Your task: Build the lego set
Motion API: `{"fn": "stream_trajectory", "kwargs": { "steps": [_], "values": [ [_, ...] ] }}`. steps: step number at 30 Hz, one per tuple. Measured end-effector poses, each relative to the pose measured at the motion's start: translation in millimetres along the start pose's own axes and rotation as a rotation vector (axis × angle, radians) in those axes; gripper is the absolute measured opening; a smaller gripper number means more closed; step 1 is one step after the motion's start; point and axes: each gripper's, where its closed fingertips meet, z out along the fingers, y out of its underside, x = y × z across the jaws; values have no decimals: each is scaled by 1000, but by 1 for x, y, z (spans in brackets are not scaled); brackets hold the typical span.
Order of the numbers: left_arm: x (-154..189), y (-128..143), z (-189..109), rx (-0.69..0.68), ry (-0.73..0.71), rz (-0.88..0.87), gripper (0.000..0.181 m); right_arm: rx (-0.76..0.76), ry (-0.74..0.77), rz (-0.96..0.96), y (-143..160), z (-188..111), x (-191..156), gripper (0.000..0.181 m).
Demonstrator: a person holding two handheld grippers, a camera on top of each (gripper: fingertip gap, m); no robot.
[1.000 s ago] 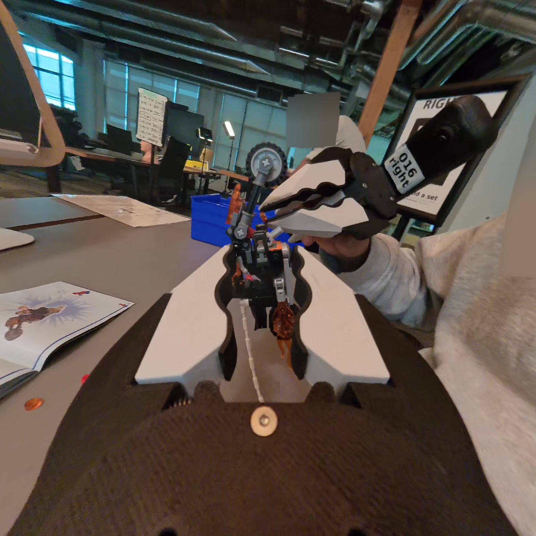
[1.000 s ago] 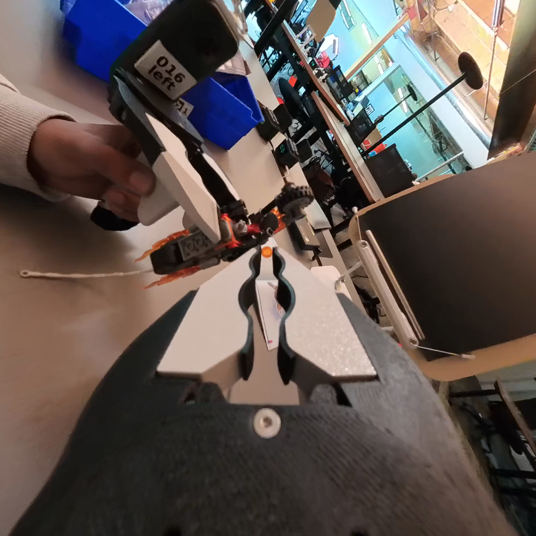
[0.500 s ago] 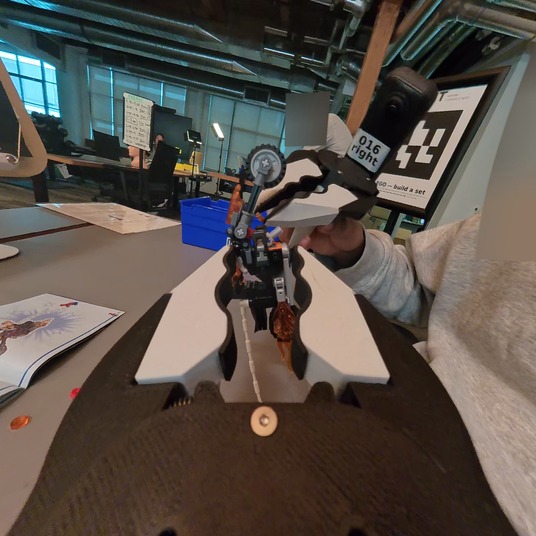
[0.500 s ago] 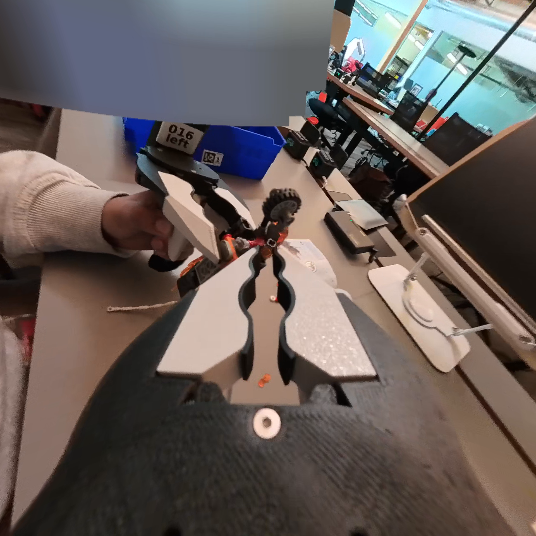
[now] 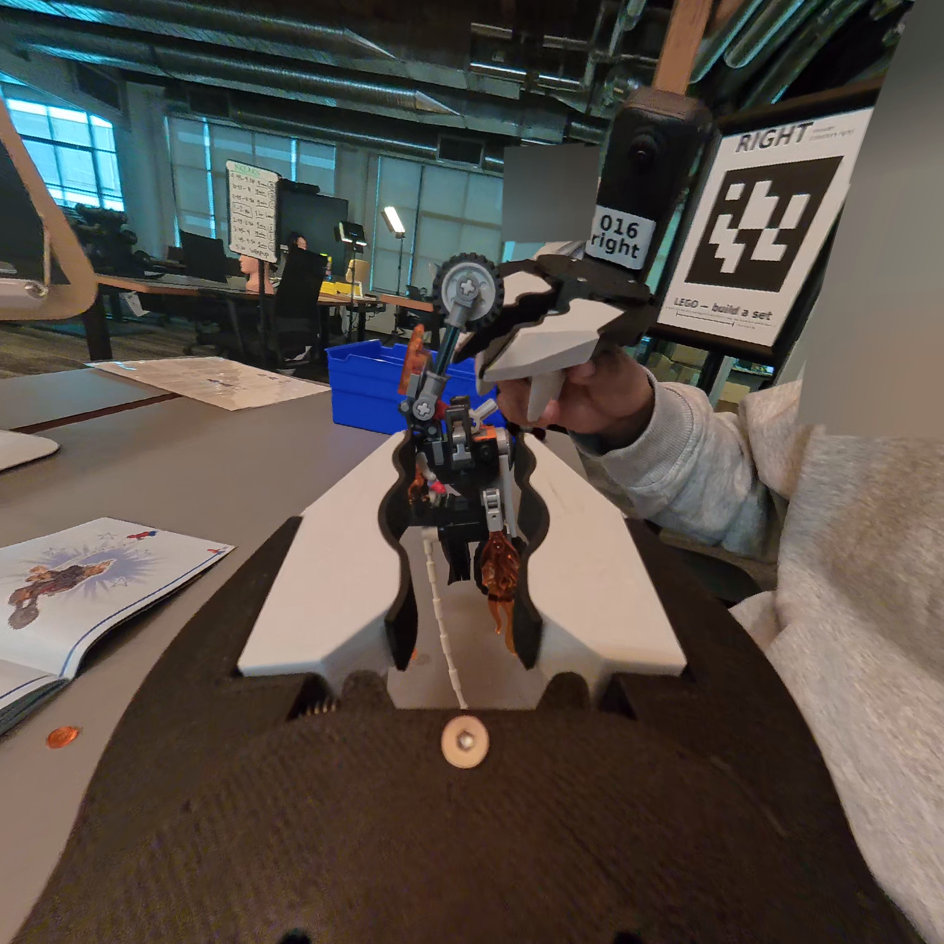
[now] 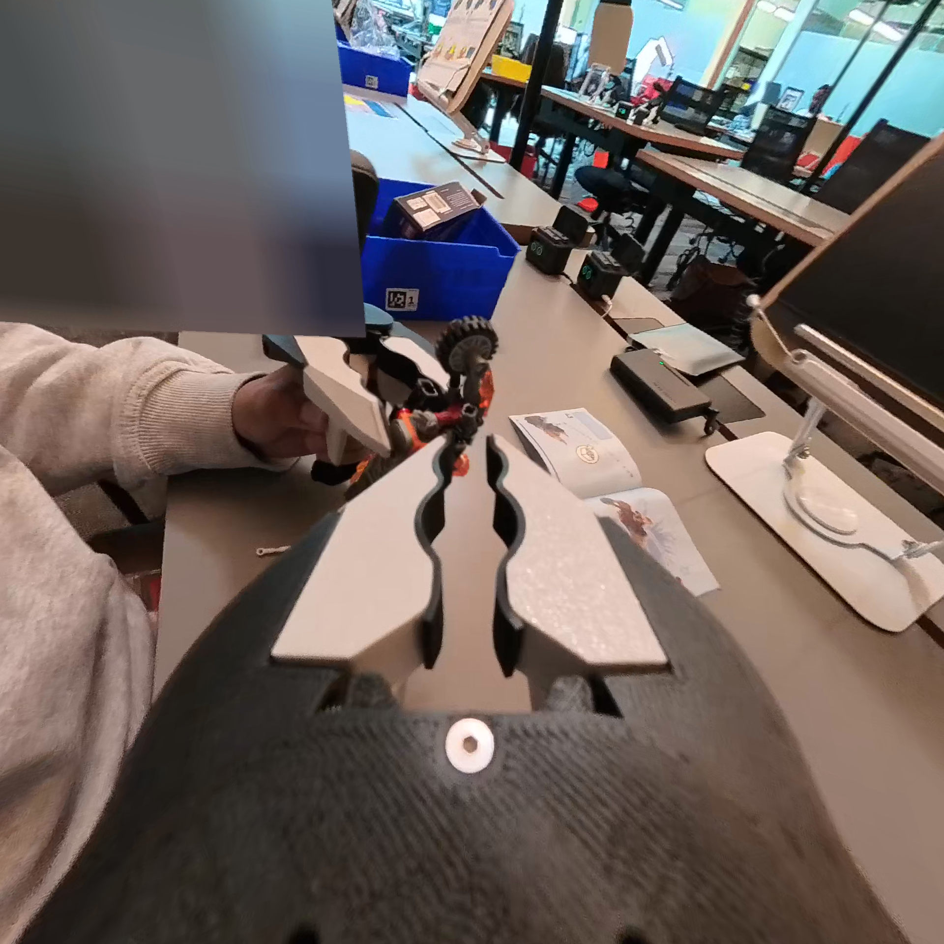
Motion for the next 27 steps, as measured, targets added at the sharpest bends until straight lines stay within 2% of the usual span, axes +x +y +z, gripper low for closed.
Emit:
{"fn": "stream_trajectory", "kwargs": {
  "steps": [3,6,10,13,16,19,27],
  "values": [
    [-17,-4,-7,25,-93,-21,36,-16,34,36,10,-6,10,15],
    [-39,-15,-25,106,-209,-59,35,-79,41,126,35,-7,14,24],
    [-51,-24,-38,188,-241,-130,35,-245,37,206,92,-1,8,21],
    [-51,-23,-37,180,-245,-121,35,-313,41,222,127,6,2,17],
    [-50,-21,-35,160,-250,-101,35,-407,108,183,154,6,13,15],
    [-49,-21,-34,157,-245,-104,35,-441,136,193,166,6,24,14],
    [-49,-21,-33,160,-235,-117,35,-469,111,305,178,16,25,10]
  ]
}}
